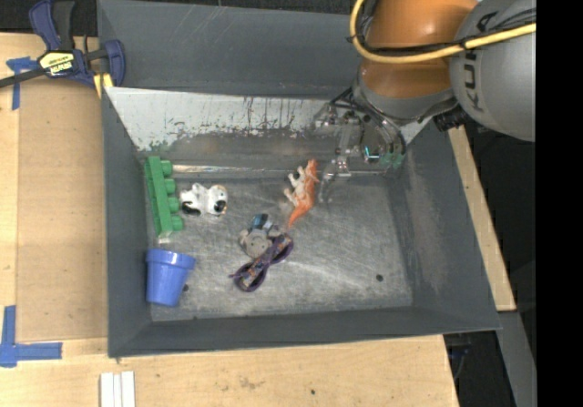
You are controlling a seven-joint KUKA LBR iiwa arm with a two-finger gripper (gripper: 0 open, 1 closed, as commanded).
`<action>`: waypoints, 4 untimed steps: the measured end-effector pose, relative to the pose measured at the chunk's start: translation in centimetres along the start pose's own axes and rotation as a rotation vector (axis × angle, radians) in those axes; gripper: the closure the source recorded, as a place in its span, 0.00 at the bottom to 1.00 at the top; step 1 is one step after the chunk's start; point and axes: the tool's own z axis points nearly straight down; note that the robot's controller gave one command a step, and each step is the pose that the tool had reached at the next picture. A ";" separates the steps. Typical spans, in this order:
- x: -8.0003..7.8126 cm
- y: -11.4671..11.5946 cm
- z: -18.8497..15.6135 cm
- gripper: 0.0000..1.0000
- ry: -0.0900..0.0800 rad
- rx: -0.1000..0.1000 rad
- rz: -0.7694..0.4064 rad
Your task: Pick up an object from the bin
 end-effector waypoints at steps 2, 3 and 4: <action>0.4 -2.3 9.7 1.00 -0.002 0.001 -0.037; 0.4 -2.3 9.7 1.00 -0.002 0.001 -0.037; 1.0 -1.1 5.9 1.00 0.009 0.000 -0.040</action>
Offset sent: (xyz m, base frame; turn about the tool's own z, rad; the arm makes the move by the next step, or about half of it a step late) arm -0.0049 -0.0217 -0.0983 -0.0387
